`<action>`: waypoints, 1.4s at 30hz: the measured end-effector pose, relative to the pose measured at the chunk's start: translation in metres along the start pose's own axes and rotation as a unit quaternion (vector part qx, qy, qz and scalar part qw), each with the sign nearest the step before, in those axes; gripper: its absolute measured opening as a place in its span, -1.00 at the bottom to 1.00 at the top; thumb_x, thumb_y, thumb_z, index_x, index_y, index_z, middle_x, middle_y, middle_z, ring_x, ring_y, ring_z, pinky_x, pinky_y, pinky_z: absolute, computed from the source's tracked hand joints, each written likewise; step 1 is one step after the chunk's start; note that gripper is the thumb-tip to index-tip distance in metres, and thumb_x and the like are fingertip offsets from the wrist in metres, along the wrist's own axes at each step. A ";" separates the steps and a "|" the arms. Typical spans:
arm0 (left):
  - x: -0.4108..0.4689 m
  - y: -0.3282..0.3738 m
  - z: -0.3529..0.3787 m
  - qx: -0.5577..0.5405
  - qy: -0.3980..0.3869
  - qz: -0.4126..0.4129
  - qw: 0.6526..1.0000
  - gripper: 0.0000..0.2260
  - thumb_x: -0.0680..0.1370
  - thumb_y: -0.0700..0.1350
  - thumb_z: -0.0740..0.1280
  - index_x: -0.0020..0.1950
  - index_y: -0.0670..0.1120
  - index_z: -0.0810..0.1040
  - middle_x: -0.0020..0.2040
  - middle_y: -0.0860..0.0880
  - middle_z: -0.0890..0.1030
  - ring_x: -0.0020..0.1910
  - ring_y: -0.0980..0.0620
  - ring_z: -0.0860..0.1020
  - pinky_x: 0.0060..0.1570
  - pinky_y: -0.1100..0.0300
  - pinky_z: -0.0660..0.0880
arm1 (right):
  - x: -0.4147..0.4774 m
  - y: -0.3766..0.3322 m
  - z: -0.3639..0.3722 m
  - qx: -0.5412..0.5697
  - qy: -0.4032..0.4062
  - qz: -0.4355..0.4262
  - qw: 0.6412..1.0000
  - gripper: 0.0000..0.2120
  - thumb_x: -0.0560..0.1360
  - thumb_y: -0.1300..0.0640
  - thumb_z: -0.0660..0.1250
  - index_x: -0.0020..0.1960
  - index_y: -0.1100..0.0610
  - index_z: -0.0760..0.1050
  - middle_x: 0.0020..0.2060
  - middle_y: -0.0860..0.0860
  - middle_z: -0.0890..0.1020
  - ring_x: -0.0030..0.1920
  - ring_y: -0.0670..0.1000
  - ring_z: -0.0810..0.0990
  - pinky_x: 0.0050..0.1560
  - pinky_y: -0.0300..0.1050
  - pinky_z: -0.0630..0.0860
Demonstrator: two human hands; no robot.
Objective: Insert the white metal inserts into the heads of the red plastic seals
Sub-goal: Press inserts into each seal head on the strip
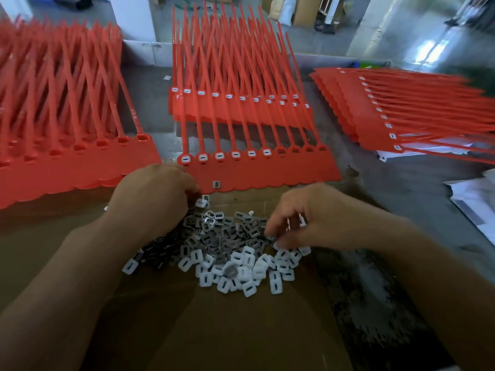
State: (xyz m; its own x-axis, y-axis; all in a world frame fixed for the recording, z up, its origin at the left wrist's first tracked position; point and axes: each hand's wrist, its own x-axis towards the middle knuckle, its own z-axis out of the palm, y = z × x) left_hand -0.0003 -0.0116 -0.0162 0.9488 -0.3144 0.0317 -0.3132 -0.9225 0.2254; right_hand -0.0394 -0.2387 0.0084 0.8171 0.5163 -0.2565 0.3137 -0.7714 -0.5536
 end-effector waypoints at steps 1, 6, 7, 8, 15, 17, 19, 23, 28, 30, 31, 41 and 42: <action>0.000 0.001 0.000 0.000 0.000 0.001 1.000 -0.64 0.49 -0.28 0.18 0.15 0.06 0.58 0.20 0.06 0.55 0.15 0.00 0.49 0.14 0.00 0.45 | -0.001 0.001 0.002 -0.013 -0.007 0.002 1.000 -0.83 0.37 0.13 0.47 -0.05 -0.03 0.63 -0.29 -0.26 0.51 -0.19 -0.35 0.49 -0.14 -0.49 0.40; -0.001 0.002 -0.001 -0.003 0.000 0.002 1.000 -0.63 0.48 -0.29 0.18 0.14 0.04 0.59 0.22 0.07 0.54 0.16 0.01 0.49 0.14 0.02 0.45 | 0.000 0.005 0.007 -0.052 -0.012 0.000 0.999 -0.92 0.38 0.11 0.46 -0.14 -0.01 0.60 -0.26 -0.22 0.48 -0.17 -0.33 0.45 -0.10 -0.41 0.40; -0.001 0.002 -0.001 -0.005 0.000 0.002 1.000 -0.63 0.48 -0.29 0.18 0.14 0.04 0.59 0.22 0.07 0.54 0.16 0.01 0.49 0.14 0.01 0.45 | 0.000 0.006 0.008 -0.056 -0.013 -0.003 0.998 -0.90 0.39 0.10 0.46 -0.19 -0.06 0.56 -0.26 -0.21 0.47 -0.15 -0.31 0.44 -0.10 -0.39 0.40; -0.001 0.001 -0.001 -0.006 0.000 0.001 1.000 -0.63 0.48 -0.29 0.18 0.15 0.04 0.59 0.22 0.07 0.54 0.17 0.01 0.49 0.14 0.01 0.45 | 0.000 0.006 0.008 -0.057 -0.011 -0.004 0.998 -0.84 0.39 0.09 0.45 -0.23 -0.11 0.50 -0.25 -0.20 0.47 -0.14 -0.29 0.44 -0.10 -0.38 0.40; 0.000 0.001 0.000 0.002 -0.004 0.005 1.000 -0.63 0.48 -0.28 0.17 0.15 0.05 0.58 0.22 0.07 0.53 0.16 0.01 0.49 0.12 0.02 0.46 | -0.001 0.004 -0.004 0.033 0.055 0.001 0.998 -0.80 0.38 0.16 0.45 -0.28 -0.10 0.49 -0.39 -0.26 0.57 -0.31 -0.33 0.53 -0.28 -0.49 0.41; 0.000 0.001 -0.001 -0.001 -0.003 0.003 1.000 -0.63 0.48 -0.28 0.17 0.15 0.05 0.59 0.21 0.07 0.54 0.15 0.01 0.49 0.12 0.01 0.46 | 0.009 0.011 -0.014 0.031 0.129 0.006 0.991 -0.79 0.38 0.21 0.44 -0.27 -0.07 0.50 -0.37 -0.20 0.59 -0.30 -0.29 0.53 -0.23 -0.45 0.44; 0.000 0.002 -0.001 -0.004 -0.002 -0.001 1.000 -0.62 0.48 -0.29 0.17 0.14 0.05 0.59 0.21 0.07 0.54 0.15 0.01 0.49 0.12 0.01 0.46 | 0.024 0.024 -0.028 0.034 0.202 0.030 0.978 -0.85 0.41 0.24 0.42 -0.23 0.01 0.53 -0.26 -0.09 0.62 -0.23 -0.21 0.55 -0.13 -0.36 0.47; 0.000 0.003 -0.001 -0.006 0.000 -0.003 1.000 -0.63 0.48 -0.29 0.17 0.14 0.05 0.59 0.21 0.07 0.54 0.14 0.00 0.49 0.12 0.03 0.46 | 0.058 0.052 -0.042 0.034 0.288 0.097 0.952 -0.93 0.45 0.27 0.36 -0.09 0.17 0.59 -0.17 0.03 0.62 -0.11 -0.05 0.55 0.01 -0.15 0.45; 0.000 0.001 0.000 -0.005 0.002 0.002 1.000 -0.63 0.47 -0.28 0.17 0.14 0.06 0.59 0.20 0.08 0.54 0.15 0.00 0.49 0.14 0.02 0.45 | 0.080 0.067 -0.043 0.034 0.260 0.131 0.956 -0.90 0.46 0.25 0.36 -0.18 0.08 0.55 -0.30 -0.15 0.52 -0.16 -0.10 0.49 -0.10 -0.24 0.35; 0.001 0.001 0.000 -0.006 0.004 0.004 1.000 -0.63 0.47 -0.28 0.18 0.13 0.05 0.60 0.20 0.08 0.55 0.15 0.00 0.50 0.14 0.03 0.45 | 0.082 0.069 -0.044 0.020 0.244 0.134 0.960 -0.89 0.46 0.24 0.36 -0.19 0.06 0.53 -0.30 -0.16 0.52 -0.17 -0.10 0.49 -0.10 -0.25 0.34; 0.001 0.001 0.000 -0.005 0.005 0.005 1.000 -0.63 0.47 -0.28 0.18 0.13 0.05 0.60 0.20 0.08 0.55 0.15 0.00 0.50 0.14 0.03 0.45 | 0.083 0.069 -0.044 0.011 0.236 0.133 0.963 -0.88 0.46 0.24 0.35 -0.20 0.05 0.53 -0.30 -0.16 0.52 -0.19 -0.11 0.49 -0.10 -0.24 0.35; -0.001 0.002 -0.002 -0.006 0.002 0.006 1.000 -0.63 0.47 -0.29 0.18 0.13 0.04 0.60 0.20 0.07 0.55 0.15 0.01 0.49 0.13 0.02 0.46 | 0.081 0.063 -0.059 0.013 0.144 0.150 0.978 -0.77 0.47 0.28 0.33 -0.27 -0.01 0.50 -0.30 -0.14 0.53 -0.24 -0.19 0.46 -0.25 -0.30 0.35; -0.001 0.002 -0.002 -0.006 0.002 0.005 1.000 -0.63 0.47 -0.29 0.18 0.13 0.04 0.60 0.20 0.07 0.55 0.15 0.01 0.49 0.13 0.02 0.46 | 0.082 0.062 -0.058 0.006 0.149 0.148 0.978 -0.78 0.46 0.28 0.34 -0.27 0.01 0.50 -0.30 -0.13 0.53 -0.24 -0.18 0.47 -0.24 -0.31 0.37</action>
State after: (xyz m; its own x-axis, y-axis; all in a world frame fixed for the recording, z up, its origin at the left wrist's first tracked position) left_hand -0.0020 -0.0131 -0.0139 0.9459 -0.3224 0.0371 -0.3217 -0.9166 0.2375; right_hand 0.0753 -0.2658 -0.0006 0.9765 0.1383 -0.1653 0.0380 -0.8653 -0.4998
